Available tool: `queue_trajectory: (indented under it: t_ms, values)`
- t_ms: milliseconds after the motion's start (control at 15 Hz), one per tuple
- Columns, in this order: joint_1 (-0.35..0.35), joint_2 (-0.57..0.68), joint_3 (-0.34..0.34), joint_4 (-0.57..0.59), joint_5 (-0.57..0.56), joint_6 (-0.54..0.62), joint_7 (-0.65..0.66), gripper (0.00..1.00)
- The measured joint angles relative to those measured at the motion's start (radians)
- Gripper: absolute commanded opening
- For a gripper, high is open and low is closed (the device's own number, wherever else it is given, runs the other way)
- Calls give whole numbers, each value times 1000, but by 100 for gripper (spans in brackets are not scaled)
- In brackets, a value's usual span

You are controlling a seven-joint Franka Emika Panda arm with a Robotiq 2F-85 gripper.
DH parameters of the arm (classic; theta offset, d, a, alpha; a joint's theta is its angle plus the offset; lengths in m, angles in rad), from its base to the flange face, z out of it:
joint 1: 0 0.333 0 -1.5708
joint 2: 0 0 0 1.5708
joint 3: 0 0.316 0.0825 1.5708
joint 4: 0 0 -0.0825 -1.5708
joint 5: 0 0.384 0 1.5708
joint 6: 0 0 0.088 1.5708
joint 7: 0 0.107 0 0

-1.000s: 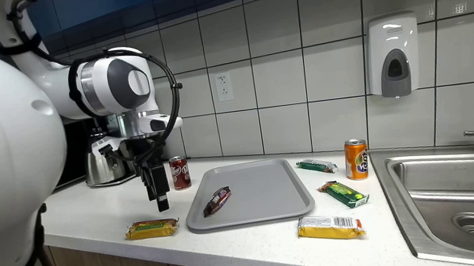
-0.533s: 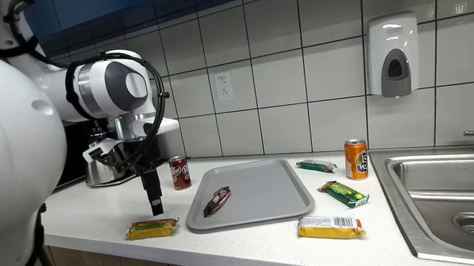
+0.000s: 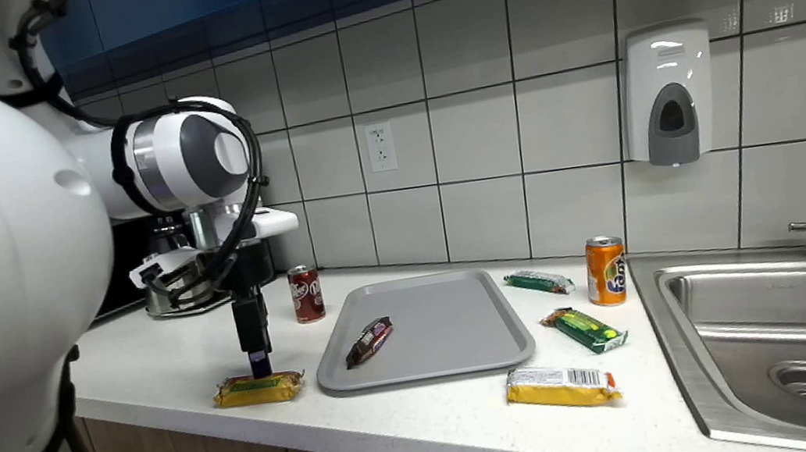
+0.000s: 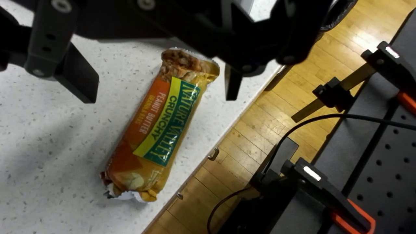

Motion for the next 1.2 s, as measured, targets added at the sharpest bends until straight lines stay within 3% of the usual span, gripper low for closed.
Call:
queue_trajectory:
  t_ms: [1200]
  values:
    - [29, 109, 3, -4, -120, 106, 142, 100]
